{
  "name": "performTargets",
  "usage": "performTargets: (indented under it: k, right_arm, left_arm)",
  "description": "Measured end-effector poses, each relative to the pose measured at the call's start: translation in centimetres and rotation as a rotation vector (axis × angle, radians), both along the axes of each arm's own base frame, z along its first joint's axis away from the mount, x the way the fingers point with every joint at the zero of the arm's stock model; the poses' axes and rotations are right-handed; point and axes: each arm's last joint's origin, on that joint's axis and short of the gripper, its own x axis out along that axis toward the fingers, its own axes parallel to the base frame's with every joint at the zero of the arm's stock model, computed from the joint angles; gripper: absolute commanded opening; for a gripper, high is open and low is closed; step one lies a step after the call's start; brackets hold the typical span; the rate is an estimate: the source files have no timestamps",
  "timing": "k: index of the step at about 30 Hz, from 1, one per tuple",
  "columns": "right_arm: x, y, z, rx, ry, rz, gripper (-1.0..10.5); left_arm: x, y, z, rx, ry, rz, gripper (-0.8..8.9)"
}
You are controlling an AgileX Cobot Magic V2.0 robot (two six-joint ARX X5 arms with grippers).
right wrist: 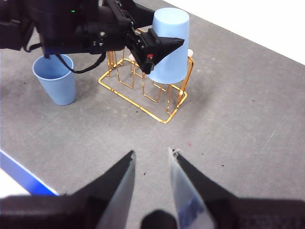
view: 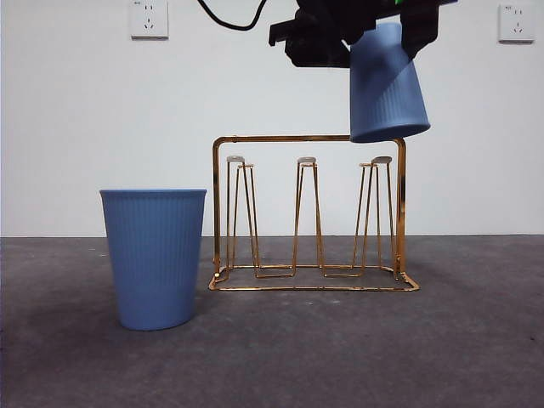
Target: Pick up cup 1,put cup 1 in the cup rack,pick up cup 2,put cup 2 in the cup rack
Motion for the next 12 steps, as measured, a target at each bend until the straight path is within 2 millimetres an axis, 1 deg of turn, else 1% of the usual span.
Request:
performTargets:
  k: [12]
  right_arm:
    - [0.00, 0.00, 0.00, 0.005, 0.003, -0.004, 1.2]
  left_arm:
    - [0.93, 0.59, -0.19, 0.002, 0.005, 0.009, -0.06]
